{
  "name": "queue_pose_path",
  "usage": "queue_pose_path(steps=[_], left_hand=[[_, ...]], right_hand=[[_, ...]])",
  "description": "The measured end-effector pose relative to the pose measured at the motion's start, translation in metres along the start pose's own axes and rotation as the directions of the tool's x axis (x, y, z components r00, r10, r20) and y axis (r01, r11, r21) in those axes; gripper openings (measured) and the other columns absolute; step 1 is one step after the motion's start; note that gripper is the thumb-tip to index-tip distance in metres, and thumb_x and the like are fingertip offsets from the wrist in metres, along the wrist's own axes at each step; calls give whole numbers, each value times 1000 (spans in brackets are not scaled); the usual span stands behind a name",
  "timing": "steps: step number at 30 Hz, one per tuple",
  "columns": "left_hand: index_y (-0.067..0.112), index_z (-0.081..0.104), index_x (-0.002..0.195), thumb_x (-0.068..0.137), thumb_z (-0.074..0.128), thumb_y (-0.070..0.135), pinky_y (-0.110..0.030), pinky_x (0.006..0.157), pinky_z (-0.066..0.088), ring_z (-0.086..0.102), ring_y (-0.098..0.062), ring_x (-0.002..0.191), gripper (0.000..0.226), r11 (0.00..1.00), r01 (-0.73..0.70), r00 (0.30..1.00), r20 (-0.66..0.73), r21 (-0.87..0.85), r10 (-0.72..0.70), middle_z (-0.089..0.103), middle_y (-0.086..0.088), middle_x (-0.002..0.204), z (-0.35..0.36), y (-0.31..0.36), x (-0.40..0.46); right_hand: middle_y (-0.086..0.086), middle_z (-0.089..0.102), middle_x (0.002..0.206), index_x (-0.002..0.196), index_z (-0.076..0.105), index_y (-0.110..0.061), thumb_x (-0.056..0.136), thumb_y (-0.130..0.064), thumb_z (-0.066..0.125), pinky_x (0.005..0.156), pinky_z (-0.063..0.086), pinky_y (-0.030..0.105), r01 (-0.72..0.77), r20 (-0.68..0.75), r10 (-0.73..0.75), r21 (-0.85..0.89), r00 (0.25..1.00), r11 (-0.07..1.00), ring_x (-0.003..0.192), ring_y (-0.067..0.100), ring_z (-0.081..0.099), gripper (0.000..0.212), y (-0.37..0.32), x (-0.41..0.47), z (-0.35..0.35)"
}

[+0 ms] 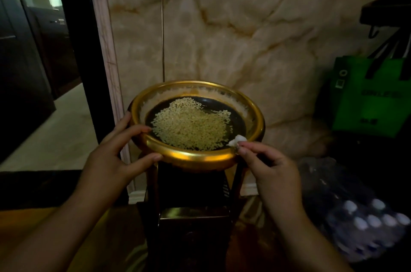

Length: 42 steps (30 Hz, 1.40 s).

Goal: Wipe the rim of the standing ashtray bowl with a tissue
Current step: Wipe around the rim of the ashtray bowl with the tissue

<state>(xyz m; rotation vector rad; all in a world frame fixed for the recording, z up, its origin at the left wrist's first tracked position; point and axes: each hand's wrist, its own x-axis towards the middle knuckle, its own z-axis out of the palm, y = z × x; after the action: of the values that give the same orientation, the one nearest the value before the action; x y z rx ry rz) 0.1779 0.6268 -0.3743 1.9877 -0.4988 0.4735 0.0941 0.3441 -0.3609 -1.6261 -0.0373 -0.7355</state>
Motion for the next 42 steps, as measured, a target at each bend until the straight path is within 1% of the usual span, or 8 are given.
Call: queue_pose_path(steps=[7, 14, 19, 24, 31, 34, 38, 42], left_hand=[[61, 62, 114, 58, 75, 65, -31, 117, 30, 30, -1, 148, 58, 1000, -23, 999, -24, -10, 23, 31, 20, 163, 0, -3, 2], [52, 64, 120, 58, 72, 70, -33, 117, 33, 30, -3, 149, 65, 999, -32, 999, -25, -5, 32, 29, 17, 164, 0, -4, 1], [53, 64, 118, 58, 71, 69, -31, 116, 32, 30, -3, 149, 62, 999, -33, 999, -19, -13, 33, 28, 16, 164, -1, -2, 0], [64, 59, 114, 65, 64, 73, -28, 110, 32, 29, -3, 148, 51, 999, -40, 999, -7, -11, 39, 26, 22, 163, -2, 0, -2], [75, 55, 110, 80, 46, 77, -20, 110, 30, 25, 6, 148, 31, 998, -36, 999, -2, -48, 36, 27, 16, 165, 0, 2, -2], [71, 58, 112, 85, 39, 80, -5, 103, 27, 24, 12, 146, 35, 993, -36, 999, -10, -108, 35, 29, 13, 165, 0, 4, -3], [65, 62, 114, 84, 31, 88, -16, 109, 24, 25, 11, 146, 49, 986, -31, 999, -16, -163, 29, 31, 10, 165, 1, 4, -4], [64, 61, 116, 86, 25, 86, -14, 107, 23, 24, 15, 144, 52, 991, -19, 1000, -9, -134, 18, 29, 14, 165, -1, 2, -4]], right_hand=[[-20, 75, 95, 90, 80, -35, 80, -25, 80, 85, 51, 27, 201, -61, -226, -277, 972, 940, 100, 11, 67, 14, -4, -24, 44], [-22, 74, 98, 95, 80, -33, 84, -36, 72, 81, 36, 13, 373, 52, -403, -504, 914, 779, 88, 11, 62, 15, -13, -38, 85], [-20, 75, 98, 96, 80, -32, 84, -36, 72, 78, 42, 24, 385, 85, -415, -575, 906, 722, 86, 11, 60, 15, -17, -39, 94], [-20, 74, 96, 96, 80, -34, 84, -38, 71, 75, 49, 39, 395, 95, -424, -588, 901, 706, 84, 13, 57, 15, -20, -39, 96], [-20, 73, 94, 94, 78, -36, 83, -37, 72, 77, 48, 38, 436, 113, -466, -595, 877, 675, 86, 7, 53, 13, -21, -38, 99], [-19, 73, 93, 93, 78, -37, 81, -38, 77, 78, 49, 40, 451, 154, -458, -601, 875, 659, 87, 10, 55, 11, -23, -35, 104], [-18, 73, 91, 91, 78, -37, 79, -37, 80, 80, 43, 35, 461, 206, -440, -638, 874, 617, 87, 11, 54, 12, -31, -30, 110], [-22, 73, 97, 94, 78, -36, 84, -37, 74, 84, 44, 24, 453, 187, -414, -429, 891, 782, 96, 2, 57, 11, -37, -38, 101]])
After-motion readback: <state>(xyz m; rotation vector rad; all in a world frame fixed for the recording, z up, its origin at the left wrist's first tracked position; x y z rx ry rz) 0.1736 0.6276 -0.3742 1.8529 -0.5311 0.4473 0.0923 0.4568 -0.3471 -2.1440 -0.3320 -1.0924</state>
